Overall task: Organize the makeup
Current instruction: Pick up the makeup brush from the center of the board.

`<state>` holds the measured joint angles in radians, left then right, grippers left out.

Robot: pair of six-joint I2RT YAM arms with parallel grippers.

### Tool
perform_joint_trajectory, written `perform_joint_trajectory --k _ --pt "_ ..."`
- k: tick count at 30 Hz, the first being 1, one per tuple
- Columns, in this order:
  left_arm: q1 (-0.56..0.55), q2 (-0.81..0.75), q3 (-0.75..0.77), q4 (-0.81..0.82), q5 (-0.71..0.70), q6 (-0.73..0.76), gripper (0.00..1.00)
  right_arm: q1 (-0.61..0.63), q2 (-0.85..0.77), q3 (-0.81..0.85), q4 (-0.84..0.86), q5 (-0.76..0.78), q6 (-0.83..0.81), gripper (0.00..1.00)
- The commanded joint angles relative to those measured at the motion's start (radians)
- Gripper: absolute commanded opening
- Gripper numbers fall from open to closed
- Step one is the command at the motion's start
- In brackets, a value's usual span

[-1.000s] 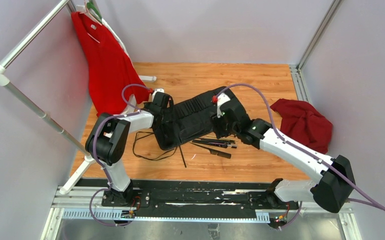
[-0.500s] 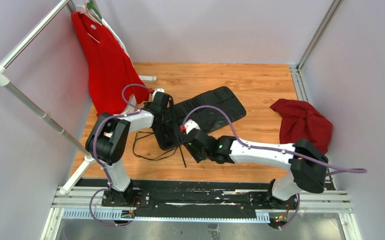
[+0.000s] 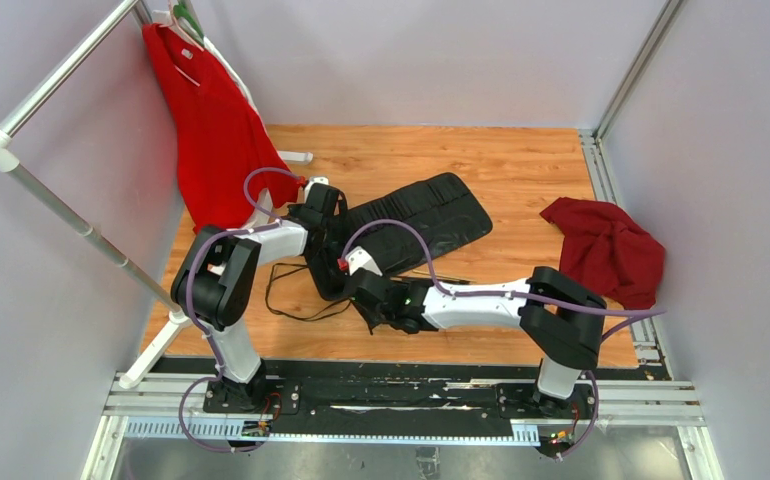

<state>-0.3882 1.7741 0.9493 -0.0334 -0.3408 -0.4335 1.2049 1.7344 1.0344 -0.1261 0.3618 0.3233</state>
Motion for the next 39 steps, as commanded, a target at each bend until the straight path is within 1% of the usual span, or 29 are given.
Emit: perform_joint_trajectory --k 1,13,39 --pt "0.007 0.032 0.002 -0.019 0.016 -0.002 0.98 0.013 0.017 0.054 0.042 0.01 0.019 0.48" --pt "0.007 0.031 0.003 -0.021 0.016 -0.002 0.98 0.013 0.056 0.07 0.056 -0.026 0.049 0.45" --pt "0.007 0.033 0.003 -0.022 0.016 -0.002 0.98 0.003 0.096 0.009 0.103 -0.073 0.155 0.37"
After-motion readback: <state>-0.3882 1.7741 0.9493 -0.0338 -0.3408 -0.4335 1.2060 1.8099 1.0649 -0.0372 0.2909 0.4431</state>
